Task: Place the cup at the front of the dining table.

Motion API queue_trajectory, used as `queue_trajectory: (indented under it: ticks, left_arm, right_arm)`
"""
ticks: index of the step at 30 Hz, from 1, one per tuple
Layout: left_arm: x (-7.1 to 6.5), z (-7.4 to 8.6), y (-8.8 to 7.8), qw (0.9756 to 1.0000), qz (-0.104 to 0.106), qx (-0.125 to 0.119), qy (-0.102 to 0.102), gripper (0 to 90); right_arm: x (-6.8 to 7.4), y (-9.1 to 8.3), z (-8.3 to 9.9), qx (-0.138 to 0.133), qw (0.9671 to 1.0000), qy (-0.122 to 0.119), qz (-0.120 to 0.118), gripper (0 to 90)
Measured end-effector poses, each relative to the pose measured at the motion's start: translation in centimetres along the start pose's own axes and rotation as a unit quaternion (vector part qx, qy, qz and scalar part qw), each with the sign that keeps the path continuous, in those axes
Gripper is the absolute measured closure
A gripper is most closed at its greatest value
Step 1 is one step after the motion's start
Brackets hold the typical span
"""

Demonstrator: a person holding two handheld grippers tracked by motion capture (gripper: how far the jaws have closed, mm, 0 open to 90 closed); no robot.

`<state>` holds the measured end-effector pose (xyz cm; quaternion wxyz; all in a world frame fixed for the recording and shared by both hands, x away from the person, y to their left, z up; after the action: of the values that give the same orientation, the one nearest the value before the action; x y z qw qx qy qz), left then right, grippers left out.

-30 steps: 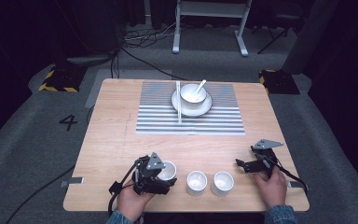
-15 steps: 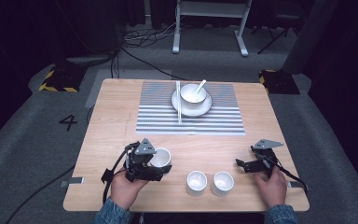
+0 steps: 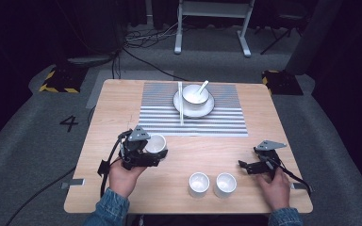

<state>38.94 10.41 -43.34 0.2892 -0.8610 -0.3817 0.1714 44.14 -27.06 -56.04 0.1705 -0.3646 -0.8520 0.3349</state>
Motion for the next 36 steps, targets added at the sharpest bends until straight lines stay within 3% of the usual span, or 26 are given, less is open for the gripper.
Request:
queue_trajectory:
  ticks: [11, 16, 26, 31, 36]
  left_arm:
    - [0.9, -2.1, -0.1, 0.9999, -0.006, -0.012, -0.001, 26.8]
    - [2.0, -3.5, 0.2, 0.9996, -0.02, -0.018, 0.001, 26.8]
    - [3.1, -5.4, 0.5, 0.9993, -0.031, -0.019, 0.006, 26.8]
    - [3.9, -6.7, 1.1, 0.9985, -0.051, -0.015, 0.013, 26.8]
    - [4.2, -7.4, 1.6, 0.9984, -0.053, -0.015, 0.011, 26.8]
  right_arm:
    - [0.0, 0.0, 0.0, 0.0, 1.0, 0.0, 0.0, 5.1]
    - [-0.1, 0.1, 0.0, 0.0, 1.0, -0.002, -0.001, 4.7]
    - [-0.1, 0.1, 0.0, 0.0, 1.0, -0.003, 0.0, 4.4]
    - [-0.1, 0.1, 0.0, 0.0, 1.0, -0.002, 0.0, 4.4]
    - [-0.1, 0.1, 0.0, 0.0, 1.0, -0.002, 0.001, 4.4]
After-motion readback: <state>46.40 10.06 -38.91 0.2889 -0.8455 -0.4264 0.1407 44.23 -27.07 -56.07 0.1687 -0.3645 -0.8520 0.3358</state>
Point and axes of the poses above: each handheld gripper's, and its own axes: y roughly forward along the jaws, z roughly out of its underside, x roughly to its left, the point moved 8 cm from there along y, roughly forward along the jaws, and after that the axes turned 4 degrees about -z, right-handed, at the moved point
